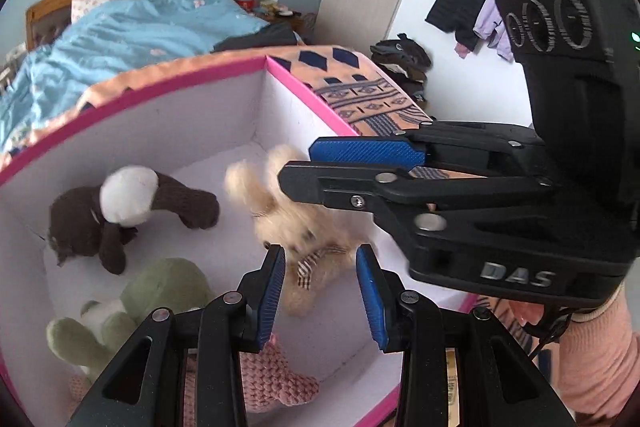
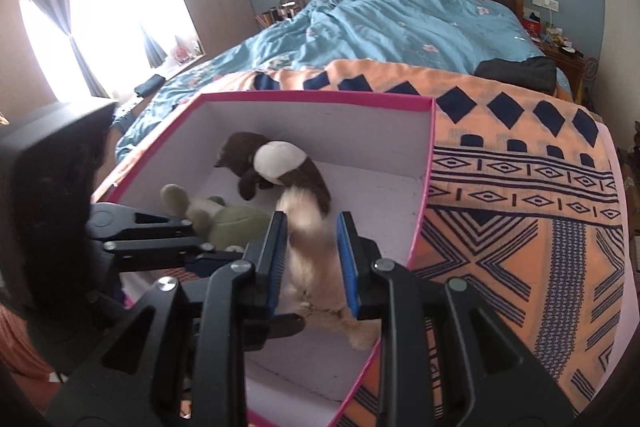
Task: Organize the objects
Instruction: 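Carry the cream bunny over the pink box and release it inside, then move the right gripper back to the pink lace pouch beside the box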
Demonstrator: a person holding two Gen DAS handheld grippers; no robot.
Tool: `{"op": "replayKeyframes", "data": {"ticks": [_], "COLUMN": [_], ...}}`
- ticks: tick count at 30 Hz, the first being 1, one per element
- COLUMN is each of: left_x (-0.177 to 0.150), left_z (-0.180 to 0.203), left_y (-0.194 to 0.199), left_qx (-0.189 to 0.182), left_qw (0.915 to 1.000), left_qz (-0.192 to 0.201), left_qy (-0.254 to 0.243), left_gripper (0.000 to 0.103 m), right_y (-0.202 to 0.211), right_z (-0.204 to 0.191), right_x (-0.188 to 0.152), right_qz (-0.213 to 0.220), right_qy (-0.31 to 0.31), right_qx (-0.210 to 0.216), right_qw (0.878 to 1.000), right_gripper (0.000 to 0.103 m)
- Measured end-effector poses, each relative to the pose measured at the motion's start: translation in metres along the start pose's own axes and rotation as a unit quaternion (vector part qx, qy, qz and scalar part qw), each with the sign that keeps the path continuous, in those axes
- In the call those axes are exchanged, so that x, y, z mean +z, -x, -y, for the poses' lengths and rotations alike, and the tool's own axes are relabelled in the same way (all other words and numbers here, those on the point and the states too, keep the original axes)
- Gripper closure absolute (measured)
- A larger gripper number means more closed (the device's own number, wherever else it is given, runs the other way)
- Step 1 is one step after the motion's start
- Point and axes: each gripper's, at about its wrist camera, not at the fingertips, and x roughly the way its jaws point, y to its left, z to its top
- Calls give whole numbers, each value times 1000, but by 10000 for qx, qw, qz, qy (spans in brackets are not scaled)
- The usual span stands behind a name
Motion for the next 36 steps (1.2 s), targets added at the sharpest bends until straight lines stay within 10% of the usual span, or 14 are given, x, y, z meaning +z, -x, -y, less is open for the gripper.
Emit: {"op": "replayKeyframes", "data": {"ticks": [25, 36], "left_x": [-72, -117], "left_z": [36, 55], "left_y": [112, 97], "left_qx": [-320, -408], "left_qw": [9868, 9905], "left_qz": [1511, 1178], "left_qy": [-492, -583], "left_gripper": [20, 20], "right_y": [98, 104], "right_z": [-29, -31], "right_x": [-56, -110], "right_qz": [836, 493], "right_qy": [-266, -472], "right_qx": [706, 670], "right_qw": [9936, 9954], "right_gripper": [56, 53]}}
